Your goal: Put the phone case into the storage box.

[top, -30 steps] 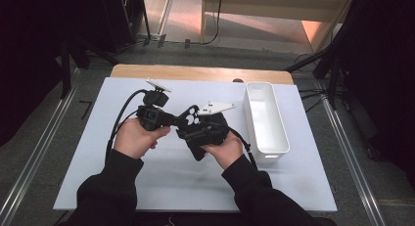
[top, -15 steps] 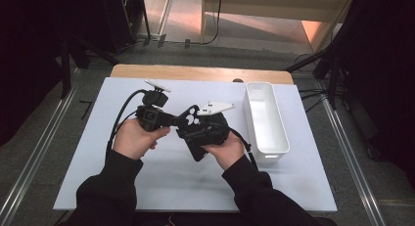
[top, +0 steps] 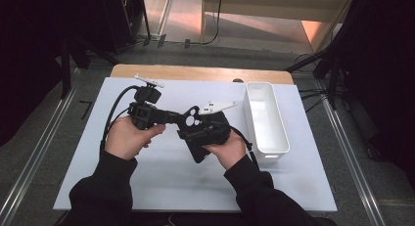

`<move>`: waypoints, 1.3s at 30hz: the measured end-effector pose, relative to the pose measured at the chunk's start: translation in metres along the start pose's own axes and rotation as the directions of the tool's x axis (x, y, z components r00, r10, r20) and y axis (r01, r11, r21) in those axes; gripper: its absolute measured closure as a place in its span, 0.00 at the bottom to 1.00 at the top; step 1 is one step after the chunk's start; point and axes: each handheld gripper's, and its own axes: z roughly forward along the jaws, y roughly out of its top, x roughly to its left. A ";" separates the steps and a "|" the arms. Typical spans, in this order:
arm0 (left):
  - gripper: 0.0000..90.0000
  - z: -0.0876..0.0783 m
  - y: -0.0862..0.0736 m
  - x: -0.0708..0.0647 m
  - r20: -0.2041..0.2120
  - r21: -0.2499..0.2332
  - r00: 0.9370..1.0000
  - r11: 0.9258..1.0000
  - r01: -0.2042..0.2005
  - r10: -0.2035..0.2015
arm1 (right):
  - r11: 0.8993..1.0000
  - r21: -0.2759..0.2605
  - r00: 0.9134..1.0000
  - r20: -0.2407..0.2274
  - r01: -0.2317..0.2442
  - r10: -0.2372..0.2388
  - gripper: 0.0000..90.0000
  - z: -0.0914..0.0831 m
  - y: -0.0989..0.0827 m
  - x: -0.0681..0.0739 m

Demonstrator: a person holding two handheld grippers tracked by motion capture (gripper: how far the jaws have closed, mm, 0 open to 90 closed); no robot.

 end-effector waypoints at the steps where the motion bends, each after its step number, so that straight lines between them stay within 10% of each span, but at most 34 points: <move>1: 0.65 -0.002 0.000 0.000 0.000 -0.007 1.000 1.000 -0.001 0.001 | 1.000 0.000 1.000 -0.001 0.001 -0.001 0.15 0.000 0.000 -0.001; 11: 0.49 -0.011 0.000 0.005 0.000 -0.019 1.000 1.000 0.010 -0.010 | 1.000 0.020 1.000 0.004 -0.006 0.006 0.15 0.001 -0.004 -0.006; 33: 0.31 -0.010 -0.011 0.021 0.037 -0.044 0.991 0.991 -0.124 0.126 | 1.000 0.001 0.999 -0.036 -0.006 0.006 0.15 -0.015 -0.003 -0.020; 39: 0.25 -0.004 -0.019 0.024 0.032 -0.065 0.971 0.970 -0.234 0.237 | 1.000 -0.006 0.996 -0.086 0.013 -0.014 0.15 -0.022 0.000 -0.025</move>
